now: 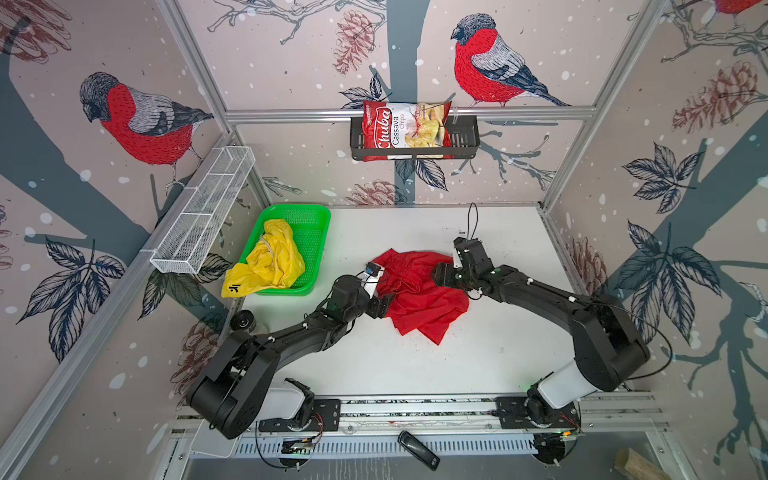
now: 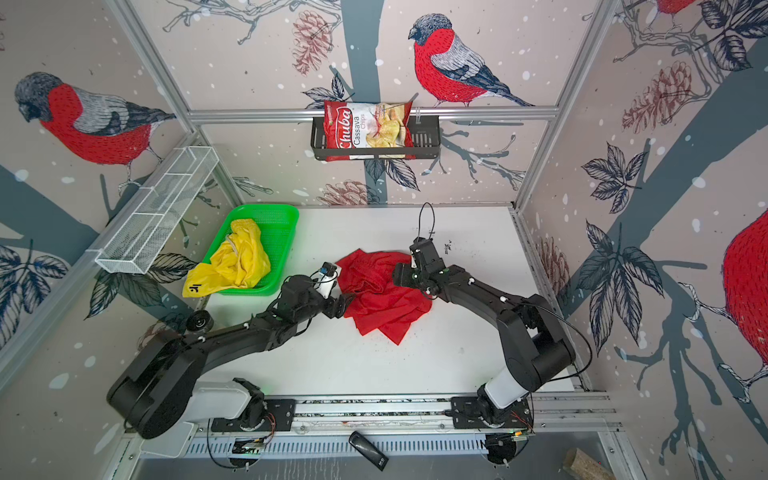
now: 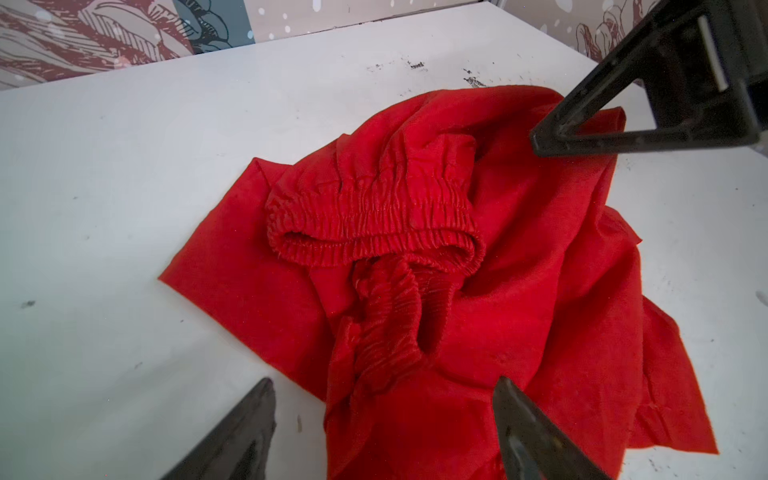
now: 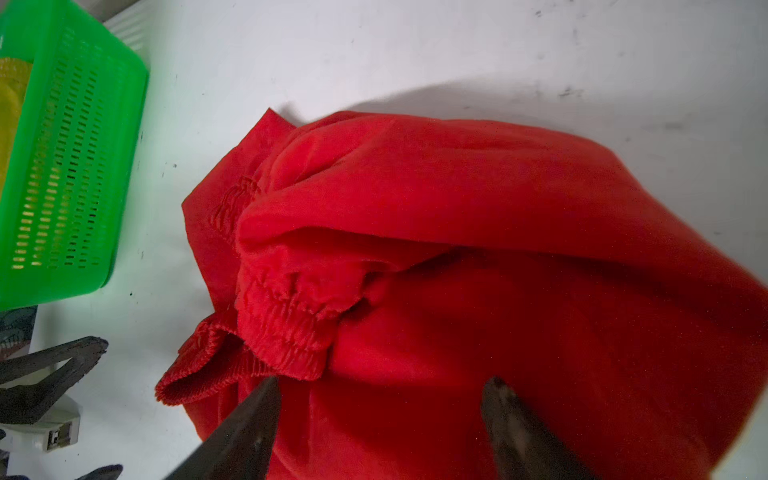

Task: Fold and stack the shorts

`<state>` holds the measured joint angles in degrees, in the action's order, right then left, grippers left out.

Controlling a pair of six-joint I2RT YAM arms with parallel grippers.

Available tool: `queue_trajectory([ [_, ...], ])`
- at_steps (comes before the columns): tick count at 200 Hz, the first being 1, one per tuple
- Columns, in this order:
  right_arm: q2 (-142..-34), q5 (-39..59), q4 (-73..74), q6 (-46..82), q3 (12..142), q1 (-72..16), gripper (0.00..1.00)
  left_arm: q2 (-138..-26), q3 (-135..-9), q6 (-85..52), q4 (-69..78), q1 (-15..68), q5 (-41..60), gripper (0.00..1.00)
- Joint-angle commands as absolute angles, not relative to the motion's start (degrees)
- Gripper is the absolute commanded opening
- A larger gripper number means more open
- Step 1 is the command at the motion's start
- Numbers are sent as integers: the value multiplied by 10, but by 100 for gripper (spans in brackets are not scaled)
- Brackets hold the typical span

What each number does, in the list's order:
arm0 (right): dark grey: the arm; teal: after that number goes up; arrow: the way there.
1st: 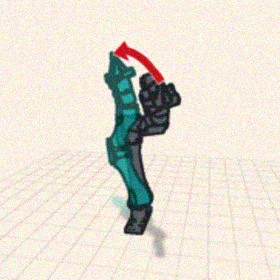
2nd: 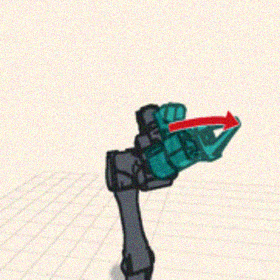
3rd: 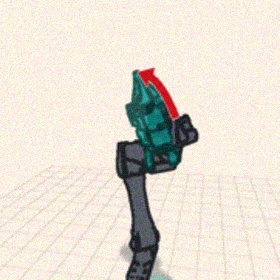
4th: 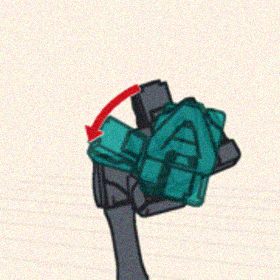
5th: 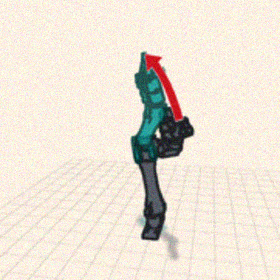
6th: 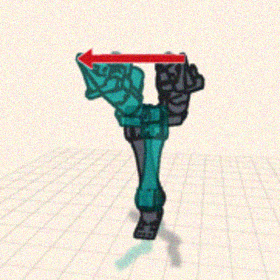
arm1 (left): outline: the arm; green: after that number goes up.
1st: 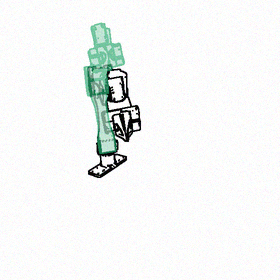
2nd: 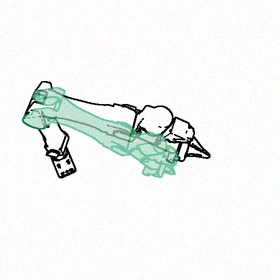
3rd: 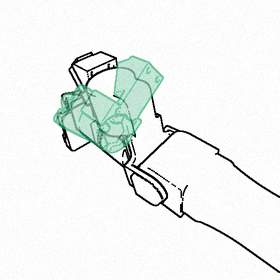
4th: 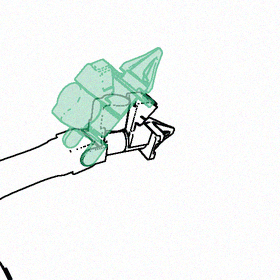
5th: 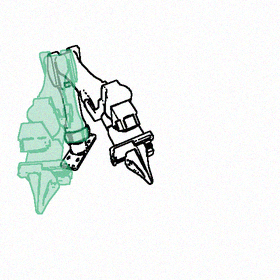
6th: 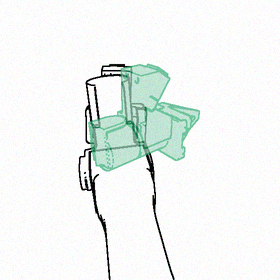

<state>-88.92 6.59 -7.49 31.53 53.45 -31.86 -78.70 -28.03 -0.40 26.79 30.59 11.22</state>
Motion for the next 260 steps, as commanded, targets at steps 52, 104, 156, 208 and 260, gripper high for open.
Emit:
queue_trajectory([
  [52, -831, 91, -50, 326, 455, -269, 79, -884, -343, 65, 269, 320, 116, 81],
  [104, -799, 86, -53, 337, 408, -246, 79, -937, -392, 58, 233, 322, 64, 52],
  [156, -819, 104, -17, 357, 393, -249, 77, -850, -414, 44, 184, 322, 47, 3],
  [208, -910, 127, 83, 370, 470, -313, 70, -739, -540, 79, 59, 322, 32, 0],
  [260, -988, 168, 190, 369, 599, -341, 76, -764, -834, 163, -127, 322, 7, 0],
])
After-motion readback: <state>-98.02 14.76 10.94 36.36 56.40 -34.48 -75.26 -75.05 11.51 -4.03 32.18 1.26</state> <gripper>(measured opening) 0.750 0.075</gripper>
